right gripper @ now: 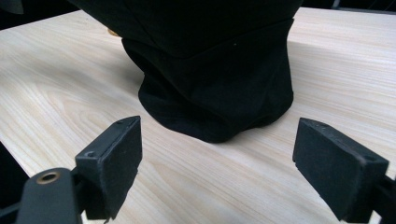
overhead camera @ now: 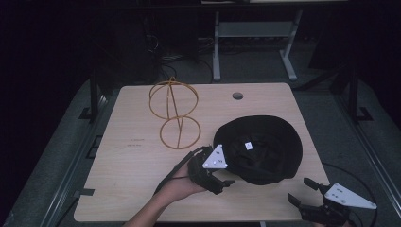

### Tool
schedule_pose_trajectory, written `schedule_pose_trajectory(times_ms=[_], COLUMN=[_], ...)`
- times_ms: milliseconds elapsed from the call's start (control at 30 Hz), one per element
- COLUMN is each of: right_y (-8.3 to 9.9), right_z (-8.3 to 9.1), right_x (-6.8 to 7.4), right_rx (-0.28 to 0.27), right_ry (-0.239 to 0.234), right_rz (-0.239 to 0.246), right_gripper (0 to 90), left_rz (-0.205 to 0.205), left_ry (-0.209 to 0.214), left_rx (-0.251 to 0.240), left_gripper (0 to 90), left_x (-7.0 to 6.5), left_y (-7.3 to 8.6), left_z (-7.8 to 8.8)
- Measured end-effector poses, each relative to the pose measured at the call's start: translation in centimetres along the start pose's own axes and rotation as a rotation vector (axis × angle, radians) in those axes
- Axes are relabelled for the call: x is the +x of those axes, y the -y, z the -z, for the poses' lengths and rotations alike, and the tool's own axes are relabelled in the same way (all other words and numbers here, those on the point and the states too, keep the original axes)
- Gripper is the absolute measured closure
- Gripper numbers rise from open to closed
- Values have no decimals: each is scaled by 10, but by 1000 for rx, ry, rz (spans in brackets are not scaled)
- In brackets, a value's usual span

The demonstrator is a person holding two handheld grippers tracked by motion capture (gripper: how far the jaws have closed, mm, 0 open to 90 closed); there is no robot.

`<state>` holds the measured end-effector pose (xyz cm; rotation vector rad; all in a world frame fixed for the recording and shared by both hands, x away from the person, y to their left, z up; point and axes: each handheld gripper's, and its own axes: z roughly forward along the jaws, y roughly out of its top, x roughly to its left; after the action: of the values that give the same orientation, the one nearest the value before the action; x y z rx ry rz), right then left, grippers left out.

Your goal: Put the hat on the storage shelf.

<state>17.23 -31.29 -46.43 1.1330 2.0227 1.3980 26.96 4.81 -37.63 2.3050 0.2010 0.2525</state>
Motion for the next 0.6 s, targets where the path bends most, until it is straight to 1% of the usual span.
schedule_pose_trajectory(times_ms=[67, 167, 267, 333, 400, 433, 500, 600], right_y=[0, 0, -1, -2, -3, -3, -2, -2], right_z=[-1, -1, 0, -1, -3, -5, -7, -8], right_x=[1, 0, -1, -1, 0, 0, 1, 2], right_rx=[6, 4, 1, -7, -7, 1, 17, 18], right_ry=[-3, -3, -1, -3, -8, -14, -18, -18], right_rz=[-1, 4, 7, 5, 5, 8, 10, 5], right_gripper=[153, 153, 153, 153, 153, 153, 153, 153], left_rz=[11, 21, 17, 11, 17, 9, -4, -19], left_ry=[3, 11, 7, 3, 4, 5, 9, 14], left_rx=[-3, 12, 48, 82, 85, 90, 98, 116], left_gripper=[256, 290, 342, 396, 430, 463, 489, 531], left_x=[2, 6, 8, 9, 11, 12, 13, 14], left_y=[-1, -3, -1, 1, 3, 3, 4, 5], left_z=[-4, -12, -22, -26, -29, -29, -30, -32])
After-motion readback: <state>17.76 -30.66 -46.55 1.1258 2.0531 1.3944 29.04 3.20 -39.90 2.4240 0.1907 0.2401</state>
